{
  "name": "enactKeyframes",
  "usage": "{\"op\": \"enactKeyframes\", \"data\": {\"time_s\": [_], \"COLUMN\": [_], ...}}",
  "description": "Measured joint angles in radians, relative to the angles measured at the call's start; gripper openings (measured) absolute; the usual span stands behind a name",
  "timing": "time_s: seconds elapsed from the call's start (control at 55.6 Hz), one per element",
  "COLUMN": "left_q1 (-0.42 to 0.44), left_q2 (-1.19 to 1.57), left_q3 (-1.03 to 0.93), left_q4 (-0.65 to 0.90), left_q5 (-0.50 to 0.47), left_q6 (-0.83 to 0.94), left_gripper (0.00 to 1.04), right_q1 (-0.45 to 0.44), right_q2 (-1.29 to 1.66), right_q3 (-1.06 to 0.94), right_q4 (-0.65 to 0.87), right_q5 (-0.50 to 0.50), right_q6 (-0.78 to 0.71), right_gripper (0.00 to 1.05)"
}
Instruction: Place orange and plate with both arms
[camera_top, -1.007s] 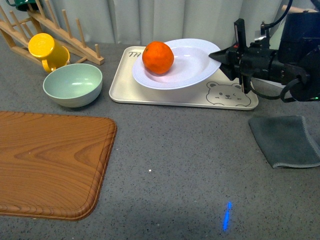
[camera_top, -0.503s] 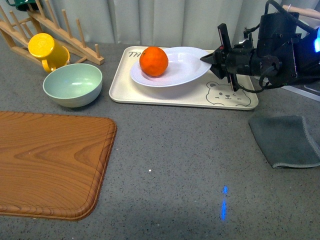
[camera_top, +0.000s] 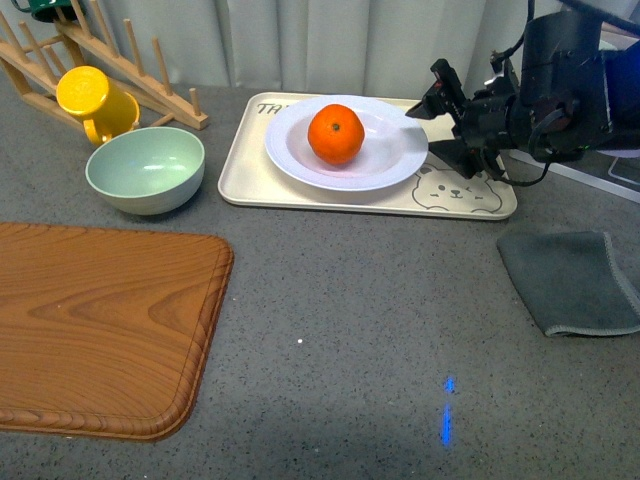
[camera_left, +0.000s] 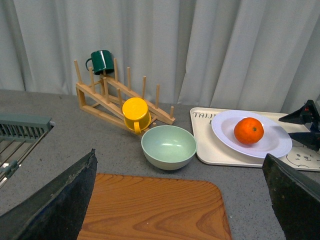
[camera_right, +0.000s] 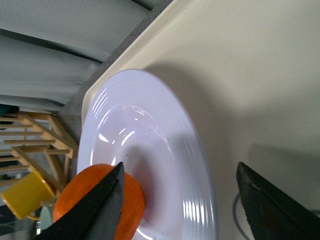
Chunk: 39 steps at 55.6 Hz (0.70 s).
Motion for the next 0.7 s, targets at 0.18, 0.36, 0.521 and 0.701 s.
{"op": "enactKeyframes", "data": {"time_s": [0.18,0.36,0.521,0.701], "left_q1": [0.000,0.000,0.000,0.000], "left_q2": [0.000,0.000,0.000,0.000], "left_q3": [0.000,0.000,0.000,0.000], "left_q4": [0.000,0.000,0.000,0.000], "left_q5": [0.000,0.000,0.000,0.000], "left_q6": [0.000,0.000,0.000,0.000], "left_gripper": [0.98,0.98,0.98,0.98], "right_q1": [0.004,0.025,0.051,0.064], "right_q2": [-0.124,-0.269,-0.434,-0.629], "right_q3": [-0.098,-0.249,-0.480,-0.757], "right_q4": [-0.014,-0.014,0.053,0.182], "right_q5": [0.058,0.187,0.358,0.521], "right_q6": [-0.178,-0.395,-0.654,-0.899], "right_gripper": [0.94,0.96,0.96,0.96]}}
